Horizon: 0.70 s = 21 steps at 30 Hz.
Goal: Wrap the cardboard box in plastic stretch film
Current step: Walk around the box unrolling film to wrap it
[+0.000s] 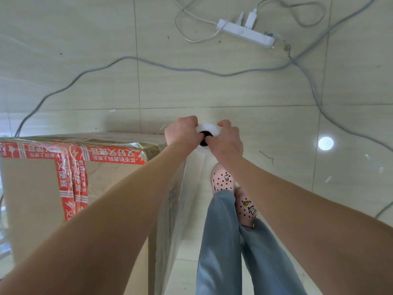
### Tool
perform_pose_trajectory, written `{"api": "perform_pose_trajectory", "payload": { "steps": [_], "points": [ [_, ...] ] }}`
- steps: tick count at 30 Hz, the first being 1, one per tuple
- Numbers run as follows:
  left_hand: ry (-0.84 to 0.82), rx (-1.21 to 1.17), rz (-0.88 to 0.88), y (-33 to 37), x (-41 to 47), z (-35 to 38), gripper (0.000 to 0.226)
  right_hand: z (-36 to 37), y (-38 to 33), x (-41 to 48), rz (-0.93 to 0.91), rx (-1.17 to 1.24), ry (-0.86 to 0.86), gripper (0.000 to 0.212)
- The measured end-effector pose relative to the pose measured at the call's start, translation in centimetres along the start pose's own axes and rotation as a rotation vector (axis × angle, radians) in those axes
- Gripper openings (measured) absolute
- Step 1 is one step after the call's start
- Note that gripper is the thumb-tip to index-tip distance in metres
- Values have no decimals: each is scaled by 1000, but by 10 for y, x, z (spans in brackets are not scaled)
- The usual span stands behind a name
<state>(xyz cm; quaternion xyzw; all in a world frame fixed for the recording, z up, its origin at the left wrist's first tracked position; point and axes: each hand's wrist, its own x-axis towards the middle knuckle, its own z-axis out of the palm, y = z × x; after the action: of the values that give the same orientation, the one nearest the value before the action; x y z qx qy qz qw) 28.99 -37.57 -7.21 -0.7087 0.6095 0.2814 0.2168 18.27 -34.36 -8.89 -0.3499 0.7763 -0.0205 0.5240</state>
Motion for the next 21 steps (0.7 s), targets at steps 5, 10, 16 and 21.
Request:
{"api": "perform_pose_trajectory", "payload": {
  "steps": [5, 10, 16, 21],
  "points": [
    [7, -92, -119, -26, 9, -13, 19, 17, -29, 1, 92, 350, -102, 26],
    [40, -213, -178, -56, 20, -21, 21, 34, -56, 8, -14, 280, -78, 33],
    [83, -293, -222, -86, 29, -28, 17, 54, -82, 6, -78, 224, -57, 35],
    [49, -280, -243, -104, 33, -35, 18, 69, -96, 6, -85, 163, -87, 42]
  ]
}}
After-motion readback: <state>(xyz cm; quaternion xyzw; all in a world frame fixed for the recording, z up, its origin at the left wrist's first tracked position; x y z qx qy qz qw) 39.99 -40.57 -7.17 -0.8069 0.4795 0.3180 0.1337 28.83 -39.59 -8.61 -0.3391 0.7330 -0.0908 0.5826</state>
